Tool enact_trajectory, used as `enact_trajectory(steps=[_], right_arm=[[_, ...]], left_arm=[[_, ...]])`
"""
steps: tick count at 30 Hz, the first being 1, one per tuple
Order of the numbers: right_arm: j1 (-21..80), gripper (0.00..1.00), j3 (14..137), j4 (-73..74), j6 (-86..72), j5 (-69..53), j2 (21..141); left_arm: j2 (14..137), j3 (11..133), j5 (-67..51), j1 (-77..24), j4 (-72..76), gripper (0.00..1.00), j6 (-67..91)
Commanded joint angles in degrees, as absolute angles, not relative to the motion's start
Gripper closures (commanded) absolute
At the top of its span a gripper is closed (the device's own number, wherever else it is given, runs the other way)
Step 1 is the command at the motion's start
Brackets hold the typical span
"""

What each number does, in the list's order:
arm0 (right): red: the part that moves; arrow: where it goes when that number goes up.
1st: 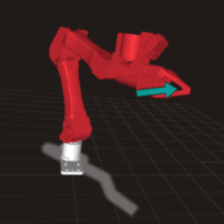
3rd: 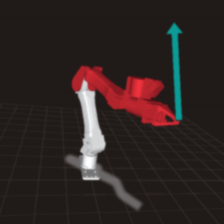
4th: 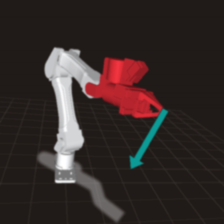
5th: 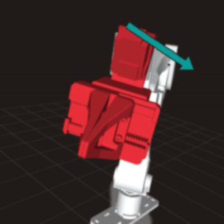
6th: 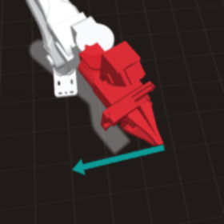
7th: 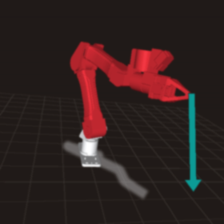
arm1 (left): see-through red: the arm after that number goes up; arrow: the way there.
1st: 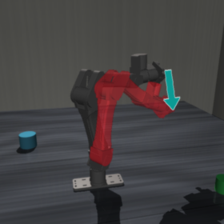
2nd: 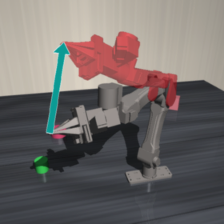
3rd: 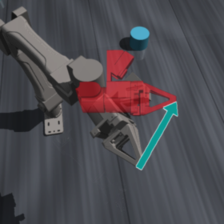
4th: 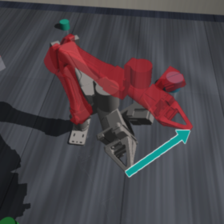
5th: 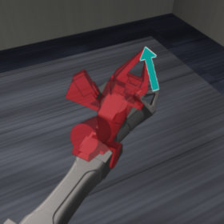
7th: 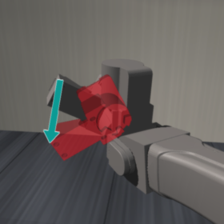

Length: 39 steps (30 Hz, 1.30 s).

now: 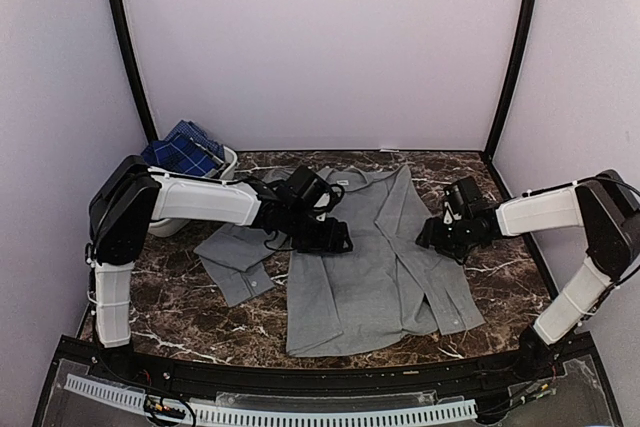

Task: Fold and stack the long sleeve shirts
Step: Smooth out the flattened shirt at the center of the board.

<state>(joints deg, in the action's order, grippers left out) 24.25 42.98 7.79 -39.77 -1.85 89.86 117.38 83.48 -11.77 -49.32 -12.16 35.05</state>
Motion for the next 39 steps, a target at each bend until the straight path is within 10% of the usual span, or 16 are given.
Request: enact_trajectory(steps=[1,39], right_arm=[[21.3,0.36,40.4,1.7,-42.4,-4.9,91.7],[1.1,0.19,60.1,15.9,-27.5,3.0,100.2]], left_arm=[[117.4,84.1,-10.7,-49.2,-13.6,0.28,34.9],[97.4,61.4,-4.6,-39.7,-21.4,0.39,34.2]])
